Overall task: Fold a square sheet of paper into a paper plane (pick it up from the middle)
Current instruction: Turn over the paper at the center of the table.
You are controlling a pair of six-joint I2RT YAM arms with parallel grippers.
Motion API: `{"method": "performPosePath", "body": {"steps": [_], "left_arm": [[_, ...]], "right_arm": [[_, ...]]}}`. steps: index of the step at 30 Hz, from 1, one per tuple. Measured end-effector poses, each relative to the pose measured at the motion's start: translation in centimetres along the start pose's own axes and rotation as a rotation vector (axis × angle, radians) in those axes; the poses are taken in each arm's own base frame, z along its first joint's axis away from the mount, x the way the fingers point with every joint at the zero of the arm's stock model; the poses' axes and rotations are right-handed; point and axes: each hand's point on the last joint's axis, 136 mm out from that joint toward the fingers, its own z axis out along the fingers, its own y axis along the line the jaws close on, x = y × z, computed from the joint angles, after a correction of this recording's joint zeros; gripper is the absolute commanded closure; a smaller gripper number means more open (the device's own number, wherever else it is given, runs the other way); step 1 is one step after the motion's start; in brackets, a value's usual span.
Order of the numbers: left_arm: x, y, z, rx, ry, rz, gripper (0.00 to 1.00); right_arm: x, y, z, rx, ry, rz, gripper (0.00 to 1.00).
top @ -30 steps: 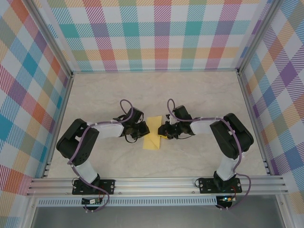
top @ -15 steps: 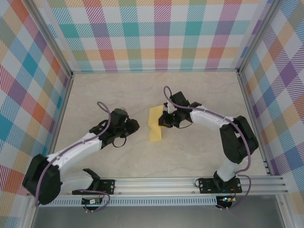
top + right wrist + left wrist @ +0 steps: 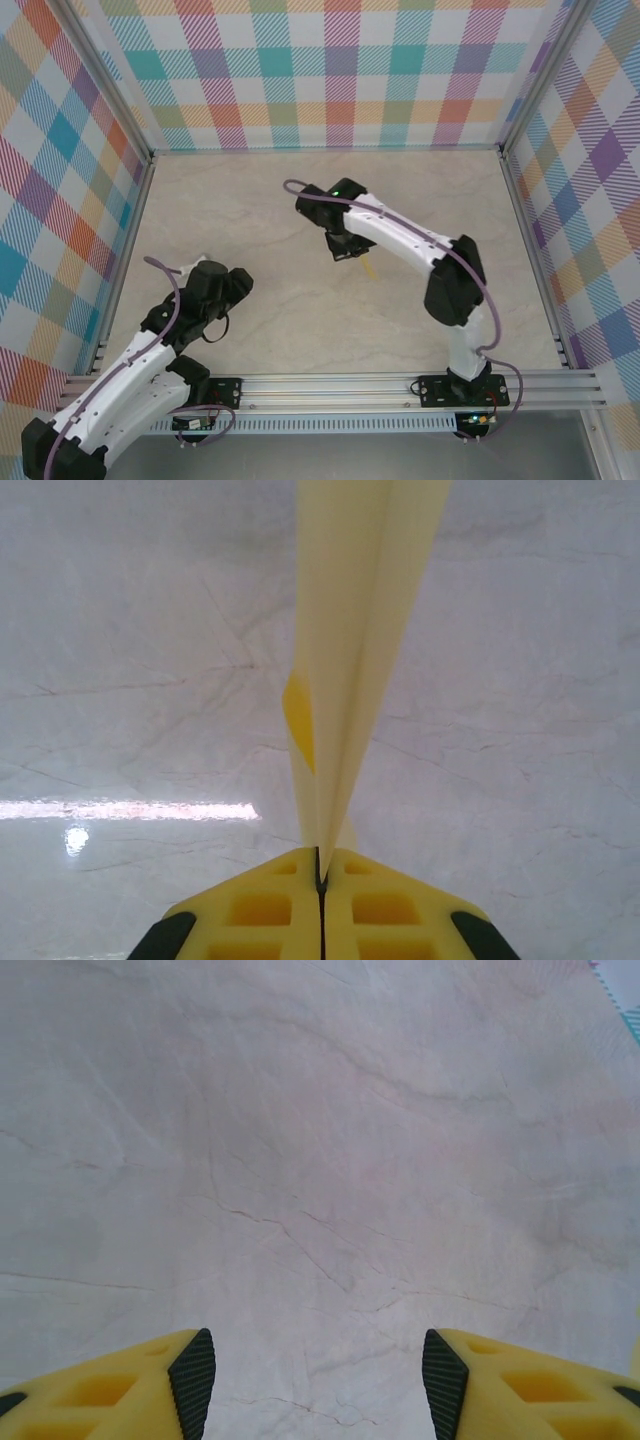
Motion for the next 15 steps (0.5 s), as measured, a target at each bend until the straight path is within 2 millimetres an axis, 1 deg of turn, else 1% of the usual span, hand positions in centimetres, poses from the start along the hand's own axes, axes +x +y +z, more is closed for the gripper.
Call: {"method": "performPosePath", "body": {"steps": [1,3,4,5,7,9,11,12,13,15], "left_arm": [[0.0,0.4,-0.2,-0.010,-0.003,-0.002,0.40],[-0.1,1.0,-0.5,-0.028,-0.012,-0.004,0.40],[-0.2,1.3,-0.7,-0.036,-0.016,-0.006,0.39],[-0.2,1.4,-0.8,-0.037,-0.017,-0.006,0.38],[-0.1,1.6,-1.1,-0.038,-0.017,-0.006,0.37],[-0.1,1.8,-1.2,-0.040,-0.014,-0.004,0.36],[0.1,1.7,-1.2,-0.034,-0.005,-0.004,0.37],[0.3,1.5,-1.1,-0.027,0.008,-0.003,0.36],[0.5,1.4,-1.1,-0.020,0.019,-0.002,0.36],[1.0,0.9,-0.7,-0.003,0.050,0.003,0.36]], "right_arm": [[0.2,1.3,1.0,0.003,0.034,-0.019,0.86],[0.6,4.1,2.7,-0.035,0.100,-0.036,0.83],[0.9,6.0,3.4,-0.091,0.134,-0.037,0.78],[1.1,7.8,3.8,-0.156,0.162,-0.033,0.69],[1.3,11.1,4.0,-0.296,0.208,-0.018,0.64],[1.2,13.5,3.1,-0.424,0.227,-0.007,0.58],[0.8,14.8,1.8,-0.528,0.212,-0.003,0.58],[0.7,14.9,1.2,-0.574,0.197,0.006,0.58],[0.8,14.7,0.7,-0.615,0.182,0.018,0.63],[1.5,13.2,0.0,-0.691,0.174,0.066,0.71]]}}
